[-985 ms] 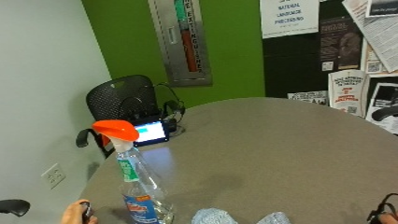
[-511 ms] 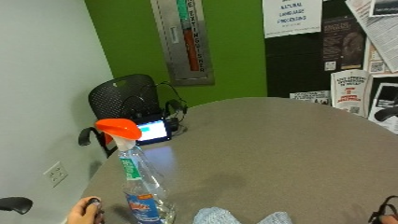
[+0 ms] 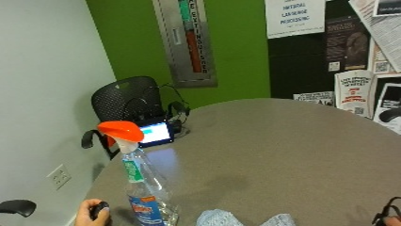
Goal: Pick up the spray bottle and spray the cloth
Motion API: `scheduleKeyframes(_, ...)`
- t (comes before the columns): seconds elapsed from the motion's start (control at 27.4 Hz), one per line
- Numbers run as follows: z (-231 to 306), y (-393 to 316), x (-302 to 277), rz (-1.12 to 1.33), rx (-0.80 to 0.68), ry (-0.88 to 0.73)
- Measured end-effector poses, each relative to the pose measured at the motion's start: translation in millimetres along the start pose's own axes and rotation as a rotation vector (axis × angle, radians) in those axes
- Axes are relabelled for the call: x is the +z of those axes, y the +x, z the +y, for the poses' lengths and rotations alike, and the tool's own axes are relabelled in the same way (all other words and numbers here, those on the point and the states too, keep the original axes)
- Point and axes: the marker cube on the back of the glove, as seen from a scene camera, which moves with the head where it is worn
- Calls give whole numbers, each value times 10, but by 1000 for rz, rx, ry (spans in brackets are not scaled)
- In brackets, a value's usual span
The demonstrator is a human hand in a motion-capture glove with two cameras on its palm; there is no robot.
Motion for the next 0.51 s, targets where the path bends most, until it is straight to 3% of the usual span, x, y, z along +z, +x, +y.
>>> scheduleKeyframes(0.22,21,-79,7,-88,2,5)
scheduleKeyframes(0.51,18,86,-19,11,25,-17)
